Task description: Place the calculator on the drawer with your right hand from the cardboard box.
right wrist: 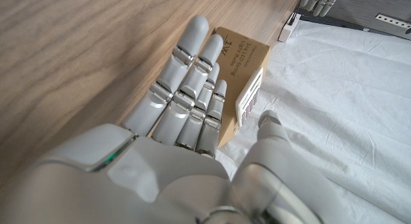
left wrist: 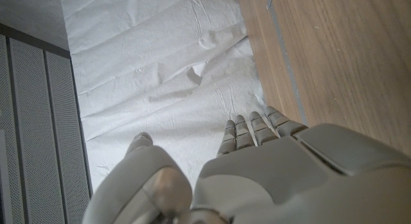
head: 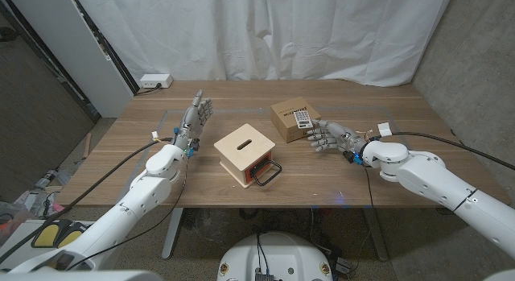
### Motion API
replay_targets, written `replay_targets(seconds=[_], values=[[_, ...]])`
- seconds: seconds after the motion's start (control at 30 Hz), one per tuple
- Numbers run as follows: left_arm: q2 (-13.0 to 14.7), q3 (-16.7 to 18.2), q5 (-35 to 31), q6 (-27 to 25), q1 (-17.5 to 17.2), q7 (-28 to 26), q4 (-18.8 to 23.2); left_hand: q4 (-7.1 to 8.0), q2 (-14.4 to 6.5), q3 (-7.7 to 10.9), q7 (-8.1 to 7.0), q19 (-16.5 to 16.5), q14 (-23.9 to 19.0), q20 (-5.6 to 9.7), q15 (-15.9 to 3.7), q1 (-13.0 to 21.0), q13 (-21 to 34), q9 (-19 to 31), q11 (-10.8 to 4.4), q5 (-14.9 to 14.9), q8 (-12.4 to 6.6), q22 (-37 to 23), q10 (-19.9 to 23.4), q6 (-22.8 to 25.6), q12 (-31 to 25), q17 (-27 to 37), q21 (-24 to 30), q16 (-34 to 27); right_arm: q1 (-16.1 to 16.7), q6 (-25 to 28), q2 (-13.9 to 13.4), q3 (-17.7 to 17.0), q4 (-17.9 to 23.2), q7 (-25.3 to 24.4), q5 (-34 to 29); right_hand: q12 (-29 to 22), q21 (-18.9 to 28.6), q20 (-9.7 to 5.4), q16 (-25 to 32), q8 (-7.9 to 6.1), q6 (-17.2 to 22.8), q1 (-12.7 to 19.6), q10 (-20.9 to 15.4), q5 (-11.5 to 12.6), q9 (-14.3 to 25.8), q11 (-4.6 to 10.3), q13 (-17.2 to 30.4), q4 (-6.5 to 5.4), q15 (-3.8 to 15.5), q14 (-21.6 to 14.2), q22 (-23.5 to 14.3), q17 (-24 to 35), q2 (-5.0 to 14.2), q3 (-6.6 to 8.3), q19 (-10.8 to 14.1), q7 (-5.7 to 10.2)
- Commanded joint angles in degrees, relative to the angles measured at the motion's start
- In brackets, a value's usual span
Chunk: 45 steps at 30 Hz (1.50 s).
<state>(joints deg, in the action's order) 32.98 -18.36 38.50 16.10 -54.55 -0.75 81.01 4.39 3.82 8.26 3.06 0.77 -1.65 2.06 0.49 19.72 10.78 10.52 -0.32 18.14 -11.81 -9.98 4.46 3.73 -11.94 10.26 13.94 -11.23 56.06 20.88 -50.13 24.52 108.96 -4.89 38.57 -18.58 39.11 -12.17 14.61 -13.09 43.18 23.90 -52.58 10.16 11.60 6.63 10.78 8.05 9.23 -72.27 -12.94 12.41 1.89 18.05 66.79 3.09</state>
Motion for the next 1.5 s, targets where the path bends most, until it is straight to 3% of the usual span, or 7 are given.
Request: replay_targets(seconds=[0.03,1.13,1.5], values=[[0.2,0.3,0.2,0.3,-0.5,0.0,-0.2,0.03,-0.3,-0.25,0.12,-0.4,-0.5,0.55,-0.04,0.2,0.1,0.3,-0.04,-0.2,0.17,-0.3,0.4,0.7,0.1,0.3,-0.2,0.2,-2.7,0.2,0.9,1.9,-1.9,2.3,-0.9,0.2,0.4,-0.27,-0.1,0.18,0.2,0.7,-0.1,0.3,0.1,0.13,0.2,-0.01,0.32,-0.4,-0.3,0.3,-0.14,0.5,0.1,-0.06],[0.1,0.1,0.4,-0.9,0.4,0.1,-0.9,0.08,-0.5,-0.55,0.05,-0.5,-0.5,0.49,-0.02,0.4,0.1,0.3,-0.07,-0.3,0.24,-0.3,0.5,0.7,0.1,0.3,-0.6,0.2,-6.0,0.4,2.9,4.0,-5.1,4.4,-2.1,0.1,1.1,-0.28,-0.6,0.16,1.1,1.8,-1.1,0.5,0.2,0.81,0.2,0.35,0.66,-0.6,-1.1,1.0,-0.23,1.23,-0.7,0.51],[-0.4,0.0,0.5,-0.5,0.5,0.1,-1.5,0.09,-0.6,-0.65,0.01,-0.5,-0.5,0.47,0.06,0.4,0.1,0.3,0.05,-0.3,0.25,-0.3,0.4,0.7,0.2,0.3,-0.7,0.3,-6.3,0.0,3.2,4.2,-6.0,4.9,-2.5,0.1,1.8,-0.26,-0.8,0.09,1.9,5.3,-2.0,0.8,0.2,1.14,0.2,1.62,1.16,-0.9,-1.7,1.3,0.13,3.01,-1.1,0.88]])
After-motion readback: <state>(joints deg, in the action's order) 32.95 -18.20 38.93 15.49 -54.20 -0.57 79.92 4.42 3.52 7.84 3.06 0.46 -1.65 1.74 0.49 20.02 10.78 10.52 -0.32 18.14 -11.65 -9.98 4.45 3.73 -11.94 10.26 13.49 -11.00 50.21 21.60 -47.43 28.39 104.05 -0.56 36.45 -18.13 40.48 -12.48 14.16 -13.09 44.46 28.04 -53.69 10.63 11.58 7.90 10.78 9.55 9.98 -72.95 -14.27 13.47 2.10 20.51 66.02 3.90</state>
